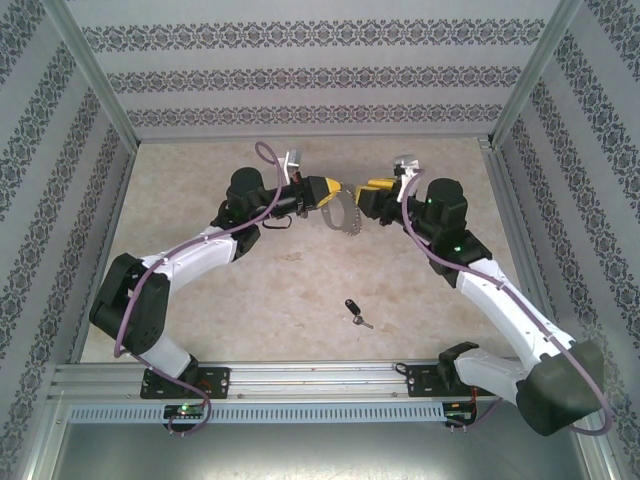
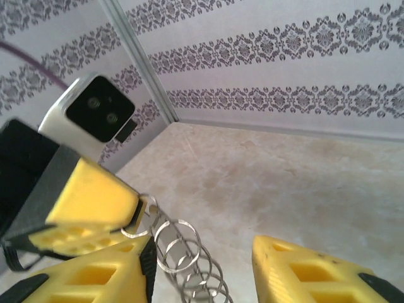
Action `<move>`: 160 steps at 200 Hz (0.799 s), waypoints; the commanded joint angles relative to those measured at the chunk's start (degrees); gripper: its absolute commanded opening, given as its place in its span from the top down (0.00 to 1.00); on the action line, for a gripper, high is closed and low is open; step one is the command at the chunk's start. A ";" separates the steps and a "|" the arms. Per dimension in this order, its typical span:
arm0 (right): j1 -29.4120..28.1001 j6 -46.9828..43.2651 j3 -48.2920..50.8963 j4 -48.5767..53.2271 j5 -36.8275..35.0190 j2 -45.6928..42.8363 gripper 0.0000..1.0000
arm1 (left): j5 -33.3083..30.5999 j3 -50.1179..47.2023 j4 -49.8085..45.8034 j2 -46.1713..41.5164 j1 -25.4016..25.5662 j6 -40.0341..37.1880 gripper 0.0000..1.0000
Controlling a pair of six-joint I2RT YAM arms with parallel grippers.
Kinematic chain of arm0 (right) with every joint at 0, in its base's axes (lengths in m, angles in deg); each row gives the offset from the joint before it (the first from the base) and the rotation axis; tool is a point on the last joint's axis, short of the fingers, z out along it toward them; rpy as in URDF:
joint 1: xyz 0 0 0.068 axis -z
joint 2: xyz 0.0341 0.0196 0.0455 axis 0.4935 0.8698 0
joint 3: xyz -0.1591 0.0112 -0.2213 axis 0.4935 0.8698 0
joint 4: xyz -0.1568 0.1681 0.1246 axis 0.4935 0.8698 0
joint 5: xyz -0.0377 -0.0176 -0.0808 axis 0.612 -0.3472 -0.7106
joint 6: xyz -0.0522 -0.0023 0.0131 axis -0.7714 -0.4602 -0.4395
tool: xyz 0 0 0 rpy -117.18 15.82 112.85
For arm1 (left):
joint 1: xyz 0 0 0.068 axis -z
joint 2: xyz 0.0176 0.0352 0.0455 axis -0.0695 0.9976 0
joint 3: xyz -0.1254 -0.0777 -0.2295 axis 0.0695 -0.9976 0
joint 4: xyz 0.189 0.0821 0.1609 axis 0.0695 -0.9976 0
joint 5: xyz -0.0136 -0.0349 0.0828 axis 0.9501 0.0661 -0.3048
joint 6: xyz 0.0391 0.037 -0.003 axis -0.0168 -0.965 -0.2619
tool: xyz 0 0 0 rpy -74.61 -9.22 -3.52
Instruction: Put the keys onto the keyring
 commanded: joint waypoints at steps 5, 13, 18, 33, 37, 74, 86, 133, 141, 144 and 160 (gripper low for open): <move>-0.56 -10.79 2.53 1.36 0.22 -2.48 0.54 | 1.98 2.73 -7.32 -0.39 -0.02 3.53 1.00; -1.10 -12.64 2.88 1.59 0.28 -2.91 0.54 | 2.05 2.97 -8.86 -0.43 -0.03 4.24 1.00; -1.66 -13.66 3.07 1.71 0.20 -3.09 0.54 | 2.16 3.18 -9.62 -0.37 -0.04 4.68 1.00; -3.92 -17.06 3.18 2.71 -1.32 -3.13 0.54 | 2.34 3.61 -12.19 -0.48 -0.04 6.06 1.00; -4.75 -18.12 3.06 3.39 -2.38 -3.17 0.54 | 2.28 3.70 -12.93 -0.54 0.01 6.38 1.00; -10.67 -25.66 0.92 8.34 -8.70 -1.09 0.54 | 2.21 6.30 -21.84 -1.78 -0.03 4.18 1.00; -12.05 -27.55 0.20 9.52 -11.18 -0.40 0.55 | 2.09 7.23 -24.58 -2.31 -0.02 2.81 1.00; -20.72 -38.69 2.19 6.86 -29.11 -0.51 0.57 | 2.93 9.54 -31.02 -3.57 -0.04 -1.28 1.00; -22.05 -40.80 3.56 4.44 -32.01 -0.75 0.58 | 3.08 9.82 -31.95 -3.52 -0.01 -1.94 1.00; -22.38 -41.57 3.96 3.77 -32.48 -0.86 0.60 | 3.21 9.90 -32.24 -3.57 -0.03 -2.10 1.00; -23.05 -43.31 5.08 1.89 -33.58 -1.16 0.68 | 3.44 10.16 -33.67 -3.57 0.01 -3.33 1.00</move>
